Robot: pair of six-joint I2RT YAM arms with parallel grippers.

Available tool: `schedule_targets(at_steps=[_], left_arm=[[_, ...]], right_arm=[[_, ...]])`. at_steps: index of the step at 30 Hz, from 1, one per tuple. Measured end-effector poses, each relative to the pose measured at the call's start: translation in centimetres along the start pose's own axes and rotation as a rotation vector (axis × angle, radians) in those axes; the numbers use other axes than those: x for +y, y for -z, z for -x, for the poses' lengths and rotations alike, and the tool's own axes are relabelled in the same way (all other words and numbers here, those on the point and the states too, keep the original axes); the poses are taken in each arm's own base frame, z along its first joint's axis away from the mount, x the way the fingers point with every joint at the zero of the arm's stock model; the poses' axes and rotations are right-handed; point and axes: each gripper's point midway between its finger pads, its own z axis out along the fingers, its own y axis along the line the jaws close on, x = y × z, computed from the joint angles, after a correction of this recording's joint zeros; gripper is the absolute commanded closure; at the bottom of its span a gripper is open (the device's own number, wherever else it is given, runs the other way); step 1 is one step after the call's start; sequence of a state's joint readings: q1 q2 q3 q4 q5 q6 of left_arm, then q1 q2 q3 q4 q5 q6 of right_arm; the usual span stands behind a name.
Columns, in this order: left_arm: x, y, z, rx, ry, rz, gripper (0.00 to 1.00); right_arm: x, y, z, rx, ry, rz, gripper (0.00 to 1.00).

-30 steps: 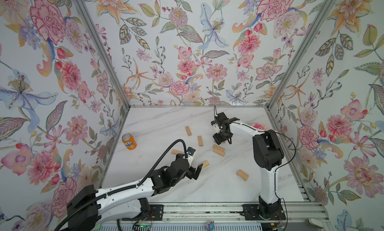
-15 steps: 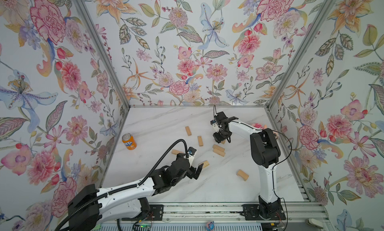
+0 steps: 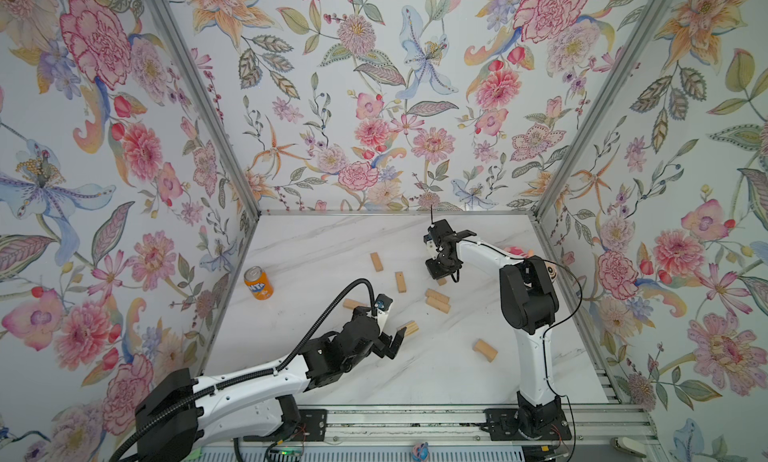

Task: Build the wood block tower
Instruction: 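Carry the block numbered 72 with the right gripper beside block 31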

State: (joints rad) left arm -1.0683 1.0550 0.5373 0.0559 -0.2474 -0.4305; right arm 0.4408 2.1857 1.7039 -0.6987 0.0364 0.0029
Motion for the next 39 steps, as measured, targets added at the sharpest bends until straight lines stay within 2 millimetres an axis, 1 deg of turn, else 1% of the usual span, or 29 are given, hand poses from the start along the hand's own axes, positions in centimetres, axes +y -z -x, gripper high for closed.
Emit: schedule_targets(at_steps=[4, 8, 17, 20, 23, 26, 35, 39], left_arm=[[0.3, 0.6, 0.4, -0.014, 0.008, 0.009, 0.01], [0.9, 1.5, 1.0, -0.034, 0.022, 0.026, 0.01], [2.3, 3.4, 1.5, -0.063, 0.061, 0.062, 0.01], [2.6, 4.1, 1.5, -0.079, 0.077, 0.061, 0.01], [2.8, 4.6, 1.4, -0.088, 0.085, 0.062, 0.01], [3.0, 4.9, 1.2, -0.091, 0.089, 0.061, 0.01], [3.0, 4.9, 1.1, -0.091, 0.090, 0.060, 0.01], [3.0, 5.0, 1.2, -0.094, 0.091, 0.059, 0.01]], right_arm=[[0.6, 0.6, 1.3, -0.030, -0.051, 0.026, 0.81], [2.0, 1.4, 2.4, -0.059, -0.093, 0.065, 0.81], [7.0, 1.8, 2.2, -0.051, -0.118, 0.142, 0.80], [8.2, 1.8, 2.0, -0.043, -0.125, 0.156, 0.80], [8.6, 1.4, 1.8, -0.032, -0.141, 0.157, 0.80], [8.6, 0.8, 1.5, -0.019, -0.162, 0.151, 0.80], [8.4, 0.3, 1.1, -0.002, -0.200, 0.137, 0.79], [8.3, -0.2, 1.1, 0.007, -0.212, 0.130, 0.78]])
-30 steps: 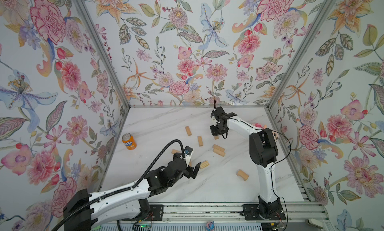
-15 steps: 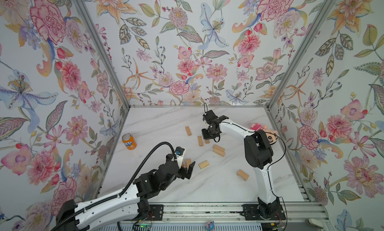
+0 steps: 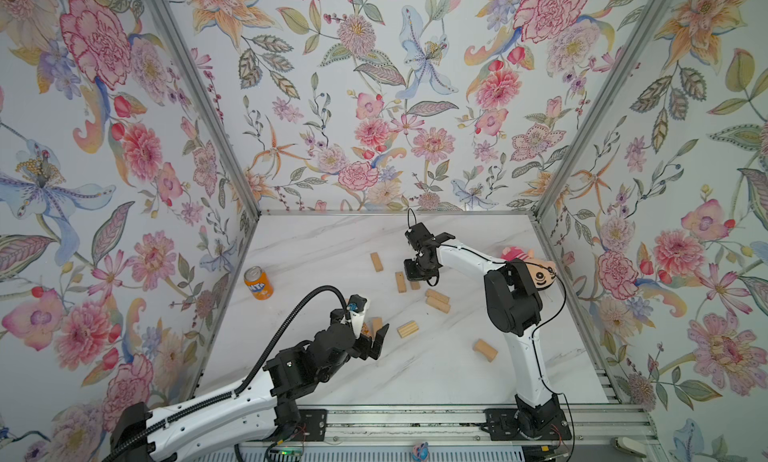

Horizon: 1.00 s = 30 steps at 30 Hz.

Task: Build the wood block tower
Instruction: 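Carry the block numbered 72 with the right gripper beside block 31, then lower block 72 upright beside block 31 and open the right gripper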

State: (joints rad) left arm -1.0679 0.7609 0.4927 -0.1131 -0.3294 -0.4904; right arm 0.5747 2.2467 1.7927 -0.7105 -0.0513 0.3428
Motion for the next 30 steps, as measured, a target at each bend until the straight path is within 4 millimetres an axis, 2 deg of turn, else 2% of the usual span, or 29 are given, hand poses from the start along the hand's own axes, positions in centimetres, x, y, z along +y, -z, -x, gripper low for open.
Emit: schedule_targets(at_steps=[15, 30], left_arm=[[0.07, -0.02, -0.31, 0.004, -0.002, 0.000, 0.01], [0.09, 0.07, -0.19, -0.001, 0.005, 0.000, 0.01]], right_arm=[[-0.03, -0.76, 0.39, 0.005, -0.022, -0.009, 0.75], [0.13, -0.84, 0.29, 0.007, -0.026, -0.009, 0.76]])
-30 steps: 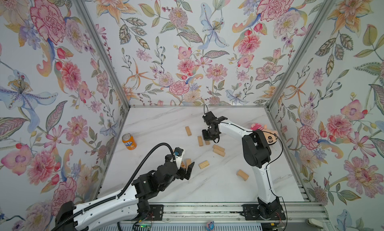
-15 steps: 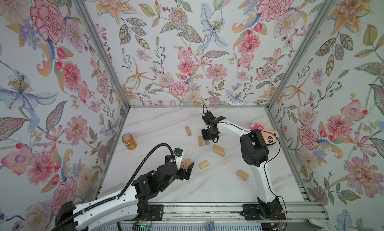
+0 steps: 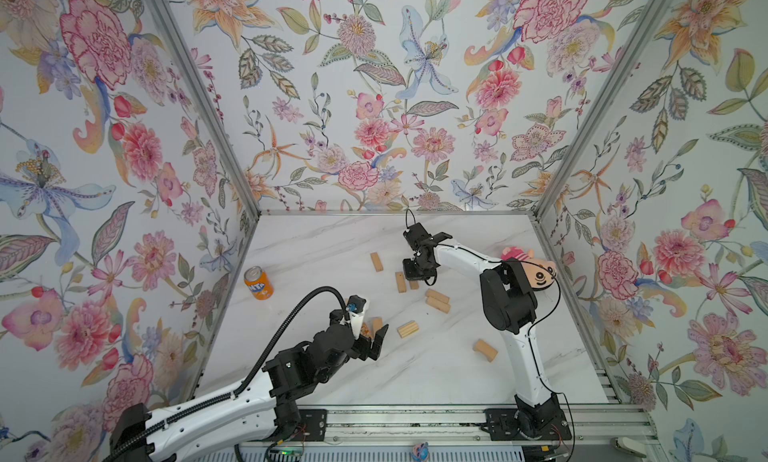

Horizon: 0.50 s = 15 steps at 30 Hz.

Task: Build the wood block tower
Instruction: 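Lower block 72 upright beside block 31 and open the right gripper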

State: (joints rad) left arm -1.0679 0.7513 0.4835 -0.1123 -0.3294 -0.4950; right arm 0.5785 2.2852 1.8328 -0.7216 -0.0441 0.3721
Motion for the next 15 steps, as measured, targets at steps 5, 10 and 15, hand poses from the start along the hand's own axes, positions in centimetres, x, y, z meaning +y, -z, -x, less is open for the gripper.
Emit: schedule_targets(at_steps=[5, 10, 15], left_arm=[[0.00, 0.00, 0.00, 0.000, 0.003, 0.000, 0.01], [-0.01, 0.11, 0.15, -0.006, 0.006, -0.003, 0.01], [-0.09, 0.10, 0.11, -0.004, 0.006, -0.007, 0.01]], right_arm=[[0.25, -0.03, -0.10, 0.000, 0.003, -0.001, 0.77], [0.53, -0.05, -0.22, -0.003, 0.006, -0.010, 0.77], [0.53, -0.09, -0.27, -0.006, 0.005, -0.019, 0.76]])
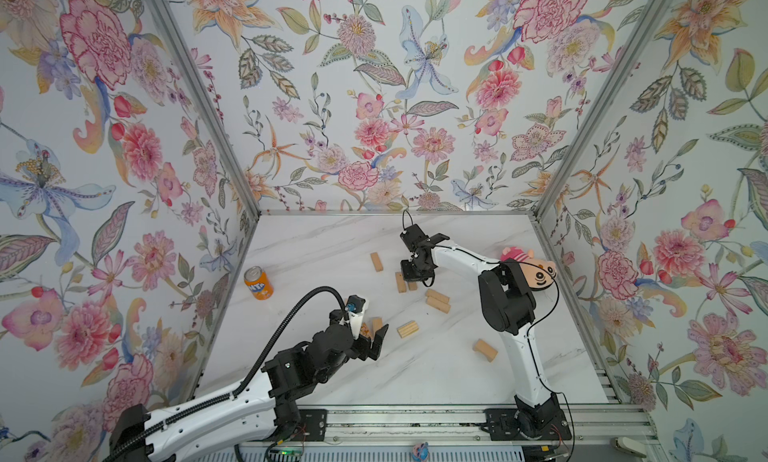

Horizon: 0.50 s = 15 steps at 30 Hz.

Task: Build the wood block tower
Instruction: 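Lower block 72 upright beside block 31 and open the right gripper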

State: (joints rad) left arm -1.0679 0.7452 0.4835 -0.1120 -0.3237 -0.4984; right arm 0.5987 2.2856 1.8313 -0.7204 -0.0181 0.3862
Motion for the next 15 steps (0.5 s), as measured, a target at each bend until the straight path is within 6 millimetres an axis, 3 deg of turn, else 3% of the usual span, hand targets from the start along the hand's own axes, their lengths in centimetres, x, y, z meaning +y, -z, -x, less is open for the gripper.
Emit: schedule_targets(at_steps=[15], left_arm=[[-0.11, -0.31, -0.44, 0.018, 0.001, 0.000, 0.01]], right_arm=[[-0.01, -0.07, -0.05, -0.009, -0.005, -0.005, 0.74]])
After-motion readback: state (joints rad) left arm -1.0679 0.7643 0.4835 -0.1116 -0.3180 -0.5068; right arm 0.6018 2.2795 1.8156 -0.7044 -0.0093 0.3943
